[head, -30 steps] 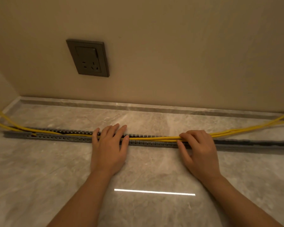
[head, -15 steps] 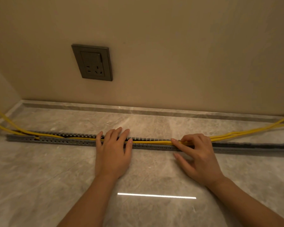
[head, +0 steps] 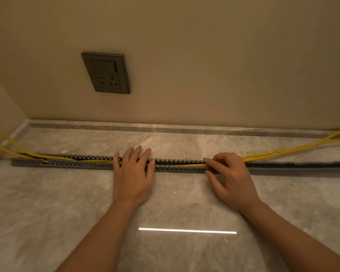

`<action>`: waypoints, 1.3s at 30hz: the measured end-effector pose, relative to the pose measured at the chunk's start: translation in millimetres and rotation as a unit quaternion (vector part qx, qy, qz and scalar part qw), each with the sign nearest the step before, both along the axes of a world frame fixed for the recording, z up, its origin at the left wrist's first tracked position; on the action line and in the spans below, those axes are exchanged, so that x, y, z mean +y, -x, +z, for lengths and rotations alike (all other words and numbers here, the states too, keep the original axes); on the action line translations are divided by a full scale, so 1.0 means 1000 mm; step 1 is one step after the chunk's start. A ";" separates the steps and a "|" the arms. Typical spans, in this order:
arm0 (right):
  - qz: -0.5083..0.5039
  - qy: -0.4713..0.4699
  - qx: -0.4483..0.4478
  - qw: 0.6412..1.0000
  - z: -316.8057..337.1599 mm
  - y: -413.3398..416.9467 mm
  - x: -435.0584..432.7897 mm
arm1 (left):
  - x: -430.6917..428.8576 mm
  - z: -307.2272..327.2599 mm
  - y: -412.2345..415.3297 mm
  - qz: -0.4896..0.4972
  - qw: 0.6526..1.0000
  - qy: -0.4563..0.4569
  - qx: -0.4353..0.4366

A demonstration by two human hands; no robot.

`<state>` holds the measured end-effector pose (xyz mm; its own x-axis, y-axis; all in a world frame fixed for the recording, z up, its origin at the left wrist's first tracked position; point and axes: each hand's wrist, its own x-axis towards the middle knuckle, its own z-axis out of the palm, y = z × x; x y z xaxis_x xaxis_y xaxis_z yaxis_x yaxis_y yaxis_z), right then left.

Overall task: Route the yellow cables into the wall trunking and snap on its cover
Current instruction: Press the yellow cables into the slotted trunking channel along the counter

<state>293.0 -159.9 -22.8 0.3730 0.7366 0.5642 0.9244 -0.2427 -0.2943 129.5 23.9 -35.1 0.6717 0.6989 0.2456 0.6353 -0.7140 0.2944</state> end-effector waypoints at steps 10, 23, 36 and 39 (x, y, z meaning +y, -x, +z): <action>-0.042 -0.023 0.060 0.997 0.008 0.005 -0.002 | -0.052 0.010 -0.032 -0.092 0.994 0.012 -0.051; 0.075 -0.086 0.221 0.969 0.004 -0.024 -0.023 | -0.116 -0.004 -0.118 0.138 0.990 0.024 0.010; -0.065 0.163 -0.013 0.984 0.018 -0.143 -0.081 | -0.120 0.000 -0.123 0.168 0.986 -0.003 0.018; -0.117 0.188 -0.004 0.975 0.014 -0.155 -0.087 | -0.121 0.001 -0.123 0.168 0.985 -0.006 0.021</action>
